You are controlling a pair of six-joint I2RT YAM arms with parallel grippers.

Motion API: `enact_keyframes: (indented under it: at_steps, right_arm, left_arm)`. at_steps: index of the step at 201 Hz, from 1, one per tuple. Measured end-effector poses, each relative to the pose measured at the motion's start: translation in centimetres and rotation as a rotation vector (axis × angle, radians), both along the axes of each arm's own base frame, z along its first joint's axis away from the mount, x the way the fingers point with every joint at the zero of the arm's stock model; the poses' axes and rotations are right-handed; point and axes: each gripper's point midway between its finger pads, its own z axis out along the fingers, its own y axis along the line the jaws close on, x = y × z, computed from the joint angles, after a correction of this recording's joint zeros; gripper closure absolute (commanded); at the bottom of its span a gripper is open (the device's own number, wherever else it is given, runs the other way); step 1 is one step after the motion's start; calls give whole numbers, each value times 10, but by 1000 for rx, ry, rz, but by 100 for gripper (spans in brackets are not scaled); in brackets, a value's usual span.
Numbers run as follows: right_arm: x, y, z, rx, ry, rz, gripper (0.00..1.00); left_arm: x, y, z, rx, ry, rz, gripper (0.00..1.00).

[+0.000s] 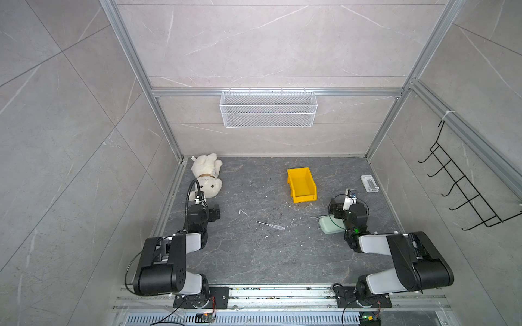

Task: Put the screwdriver in the bin
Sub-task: Pick up the screwdriver from the center of the table.

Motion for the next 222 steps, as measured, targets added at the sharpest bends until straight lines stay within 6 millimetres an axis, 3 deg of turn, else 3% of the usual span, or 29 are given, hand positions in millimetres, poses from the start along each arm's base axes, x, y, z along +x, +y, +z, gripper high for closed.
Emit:
enact_keyframes:
  at_steps: [39,66,89,116,135,164,196,222]
  right_arm:
    - [1,5,36,-4,-29,26,1]
    - [8,25,70,-27,-50,118,1]
    - [11,44,99,-40,-60,191,1]
    - [9,67,123,-42,-40,271,1]
    - [6,85,132,-46,-9,347,1]
    - [-8,130,141,-72,46,528,1]
    - [-26,180,144,-111,102,732,1]
    - [-43,217,130,-131,176,877,1]
  left_arm:
    - [7,-19,67,14,-99,-78,0]
    - [3,-36,118,17,-142,-164,0]
    - [-12,-47,154,27,-153,-236,0]
    - [-44,-61,182,41,-133,-335,0]
    - [-68,-72,193,42,-114,-413,0]
    - [-102,-93,198,20,-84,-557,0]
    - [-131,-112,185,-11,-15,-696,0]
    - [-147,-121,170,-26,26,-767,0]
